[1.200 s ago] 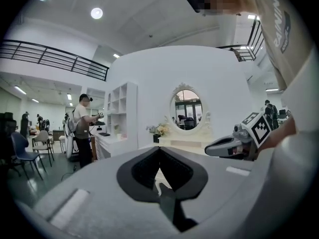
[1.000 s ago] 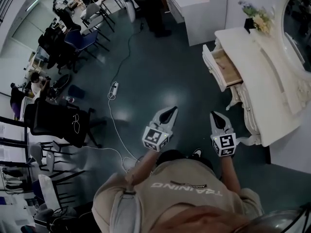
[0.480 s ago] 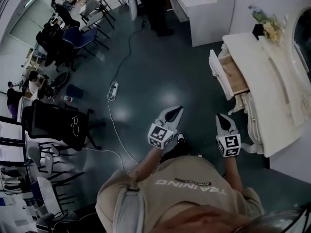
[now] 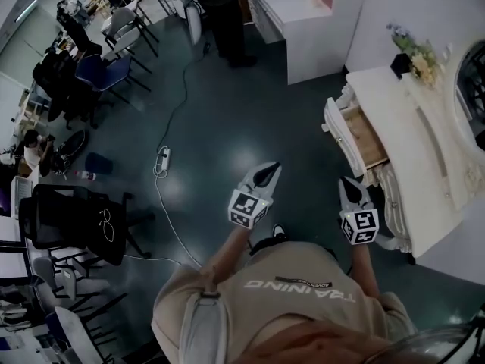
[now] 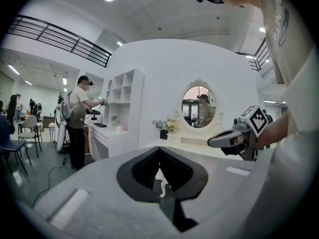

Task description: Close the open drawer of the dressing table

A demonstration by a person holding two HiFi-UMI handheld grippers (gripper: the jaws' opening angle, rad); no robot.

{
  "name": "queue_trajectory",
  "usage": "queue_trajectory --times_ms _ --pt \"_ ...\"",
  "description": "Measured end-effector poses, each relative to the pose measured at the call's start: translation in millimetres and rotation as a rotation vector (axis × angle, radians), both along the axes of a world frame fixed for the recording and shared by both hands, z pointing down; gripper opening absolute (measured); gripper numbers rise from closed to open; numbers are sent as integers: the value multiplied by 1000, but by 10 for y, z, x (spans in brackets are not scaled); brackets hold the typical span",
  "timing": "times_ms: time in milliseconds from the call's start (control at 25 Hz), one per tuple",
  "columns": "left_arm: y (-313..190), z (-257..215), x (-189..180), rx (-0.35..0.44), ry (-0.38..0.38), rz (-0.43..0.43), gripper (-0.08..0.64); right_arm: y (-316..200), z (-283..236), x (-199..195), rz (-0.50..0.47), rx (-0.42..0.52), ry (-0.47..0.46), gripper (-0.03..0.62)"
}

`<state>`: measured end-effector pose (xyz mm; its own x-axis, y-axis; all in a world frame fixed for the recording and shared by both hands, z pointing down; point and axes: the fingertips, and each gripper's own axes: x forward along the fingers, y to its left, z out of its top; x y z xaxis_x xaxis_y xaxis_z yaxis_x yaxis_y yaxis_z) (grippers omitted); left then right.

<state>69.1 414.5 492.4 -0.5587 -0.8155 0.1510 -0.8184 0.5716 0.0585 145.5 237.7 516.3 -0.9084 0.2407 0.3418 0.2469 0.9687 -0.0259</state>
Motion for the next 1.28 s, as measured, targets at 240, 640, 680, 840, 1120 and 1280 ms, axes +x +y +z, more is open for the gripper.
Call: queue_trajectory --times_ms 240,640,680,840,1120,1280 --pt "-66 238 -600 -21 36 21 6 -15 179 -404 16 4 52 -2" --pt "-1043 222 -1356 -54 37 -49 6 -956 268 -1352 -38 -51 30 -2" --pt "-1215 143 -1444 -57 36 -59 6 -1132 252 -1476 -48 -60 27 -2" --pt "-1711 -62 -1729 -77 8 -60 6 -1581 126 -1924 -93 -64 -22 -2" --pt "-2604 -118 -2011 -2 43 -29 6 -2236 219 -2360 -94 -89 -45 -2" --pt "-2815 -121 -2141 -15 51 6 6 -2360 309 -2408 -86 -108 -10 -2"
